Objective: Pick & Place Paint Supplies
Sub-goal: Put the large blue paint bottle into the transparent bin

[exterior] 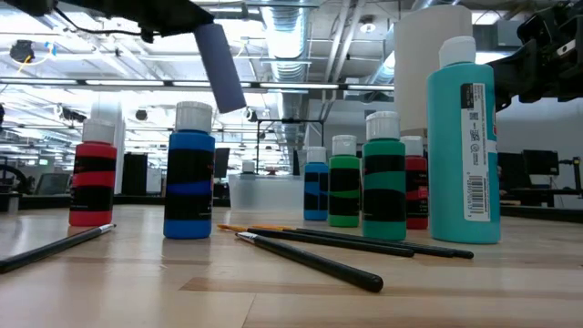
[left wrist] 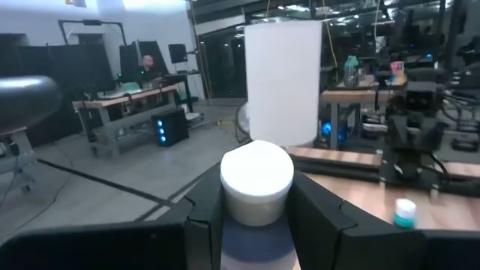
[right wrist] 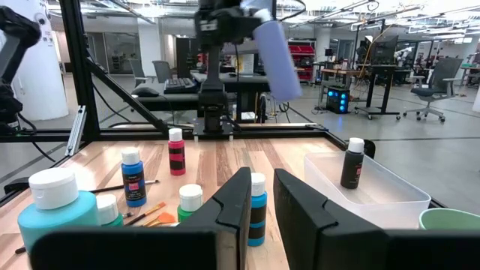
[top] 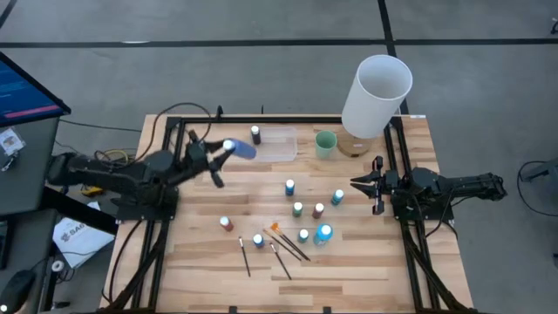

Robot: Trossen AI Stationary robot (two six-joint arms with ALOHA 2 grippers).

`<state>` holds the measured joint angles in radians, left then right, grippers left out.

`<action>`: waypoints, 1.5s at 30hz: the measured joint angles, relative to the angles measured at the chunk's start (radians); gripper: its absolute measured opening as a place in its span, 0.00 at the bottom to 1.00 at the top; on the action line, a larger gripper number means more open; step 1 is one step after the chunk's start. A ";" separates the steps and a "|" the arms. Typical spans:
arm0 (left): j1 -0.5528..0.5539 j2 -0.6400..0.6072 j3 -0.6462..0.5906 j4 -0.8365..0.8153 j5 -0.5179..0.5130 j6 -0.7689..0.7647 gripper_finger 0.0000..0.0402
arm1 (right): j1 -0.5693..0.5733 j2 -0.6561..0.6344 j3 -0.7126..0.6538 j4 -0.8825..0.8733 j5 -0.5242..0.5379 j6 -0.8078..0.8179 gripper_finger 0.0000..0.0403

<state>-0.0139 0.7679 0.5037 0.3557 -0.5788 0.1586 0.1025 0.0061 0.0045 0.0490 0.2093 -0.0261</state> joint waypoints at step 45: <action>0.424 0.665 0.158 0.078 0.307 -0.089 0.24 | 0.000 0.000 0.000 0.000 0.000 0.000 0.13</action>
<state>0.4099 1.4332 0.6615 0.4335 -0.2714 0.0696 0.1024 0.0061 0.0045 0.0490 0.2092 -0.0261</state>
